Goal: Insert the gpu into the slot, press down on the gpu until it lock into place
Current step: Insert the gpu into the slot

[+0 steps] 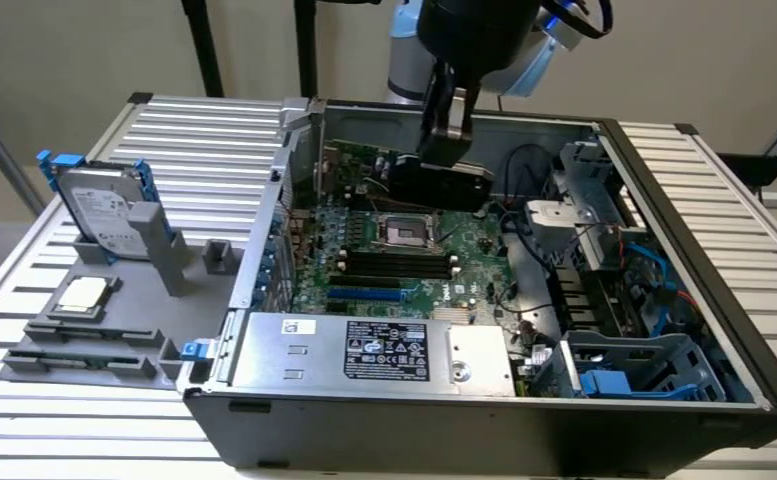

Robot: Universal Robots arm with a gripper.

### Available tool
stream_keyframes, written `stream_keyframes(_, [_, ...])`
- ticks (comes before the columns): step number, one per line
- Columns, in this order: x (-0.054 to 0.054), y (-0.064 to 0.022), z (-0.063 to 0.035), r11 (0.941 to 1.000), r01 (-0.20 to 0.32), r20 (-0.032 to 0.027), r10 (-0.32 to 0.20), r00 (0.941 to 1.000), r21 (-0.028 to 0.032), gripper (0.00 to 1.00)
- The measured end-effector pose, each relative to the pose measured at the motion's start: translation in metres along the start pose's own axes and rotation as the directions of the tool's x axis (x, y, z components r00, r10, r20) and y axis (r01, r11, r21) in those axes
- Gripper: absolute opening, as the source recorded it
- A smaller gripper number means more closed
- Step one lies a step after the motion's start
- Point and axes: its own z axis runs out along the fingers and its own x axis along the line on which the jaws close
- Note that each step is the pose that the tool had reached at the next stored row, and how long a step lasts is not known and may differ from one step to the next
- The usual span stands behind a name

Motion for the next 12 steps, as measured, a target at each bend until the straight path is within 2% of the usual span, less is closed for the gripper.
stream_keyframes(3, [0.0,0.0013,0.0041,0.9996,0.028,0.0013,-0.028,0.9996,0.0001,0.26])
stream_keyframes(6, [0.001,0.0057,0.0088,0.9992,0.039,0.0024,-0.039,0.9992,0.0054,0.26])
stream_keyframes(8, [0.002,0.0093,0.0119,0.9991,0.041,0.0035,-0.041,0.9991,0.0111,0.26])
stream_keyframes(12, [0.004,0.0129,0.0166,0.9986,0.043,0.0051,-0.043,0.999,0.0294,0.26])
